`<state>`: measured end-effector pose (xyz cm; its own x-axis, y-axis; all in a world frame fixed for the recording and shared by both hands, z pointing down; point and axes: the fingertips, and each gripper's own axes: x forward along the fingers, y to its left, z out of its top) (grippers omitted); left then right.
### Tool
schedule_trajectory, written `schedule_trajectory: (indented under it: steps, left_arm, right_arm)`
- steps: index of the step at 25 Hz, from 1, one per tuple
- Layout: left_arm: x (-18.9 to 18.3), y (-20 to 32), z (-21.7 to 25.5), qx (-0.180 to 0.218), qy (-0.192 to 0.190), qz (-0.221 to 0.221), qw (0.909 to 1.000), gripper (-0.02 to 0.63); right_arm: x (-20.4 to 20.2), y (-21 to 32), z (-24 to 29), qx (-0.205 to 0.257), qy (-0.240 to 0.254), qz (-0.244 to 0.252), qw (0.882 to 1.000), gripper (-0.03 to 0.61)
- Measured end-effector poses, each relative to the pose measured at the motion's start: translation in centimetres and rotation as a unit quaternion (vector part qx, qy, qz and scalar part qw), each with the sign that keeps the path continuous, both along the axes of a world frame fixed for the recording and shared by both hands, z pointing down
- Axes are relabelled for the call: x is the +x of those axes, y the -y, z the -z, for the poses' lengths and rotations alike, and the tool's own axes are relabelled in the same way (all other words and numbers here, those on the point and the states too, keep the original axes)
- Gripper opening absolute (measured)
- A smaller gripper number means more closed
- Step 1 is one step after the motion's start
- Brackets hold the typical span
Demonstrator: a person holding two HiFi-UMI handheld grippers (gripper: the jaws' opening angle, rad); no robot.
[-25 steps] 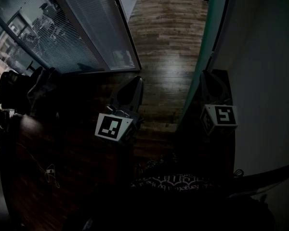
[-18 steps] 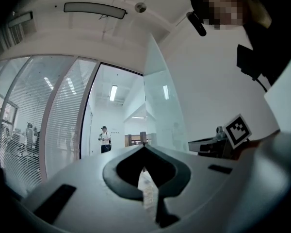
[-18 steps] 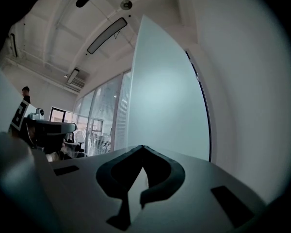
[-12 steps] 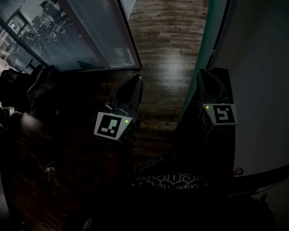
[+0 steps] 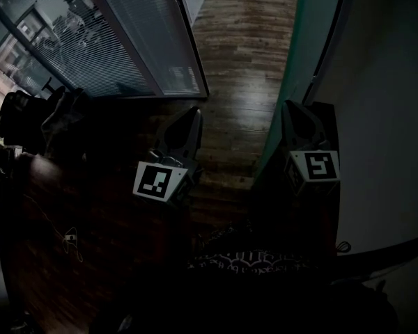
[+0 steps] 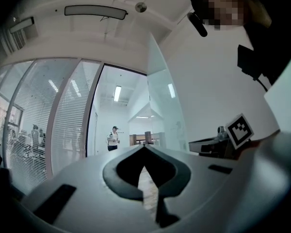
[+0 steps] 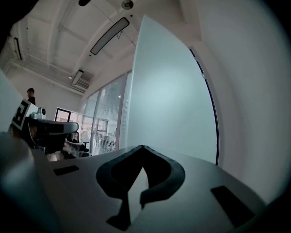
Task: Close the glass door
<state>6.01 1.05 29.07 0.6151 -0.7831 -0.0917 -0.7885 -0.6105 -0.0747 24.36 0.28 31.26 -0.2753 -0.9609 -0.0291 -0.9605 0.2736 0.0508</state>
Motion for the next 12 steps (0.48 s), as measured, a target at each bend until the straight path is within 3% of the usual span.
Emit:
schedule_trajectory:
  steps: [12]
  left_arm:
    - [-2.8, 0.8, -0.6, -0.006, 0.005, 0.052, 0.9986, 0.002]
  right_arm:
    - [-2.3, 2.2, -0.1, 0.004, 0.002, 0.037, 0.999, 0.003]
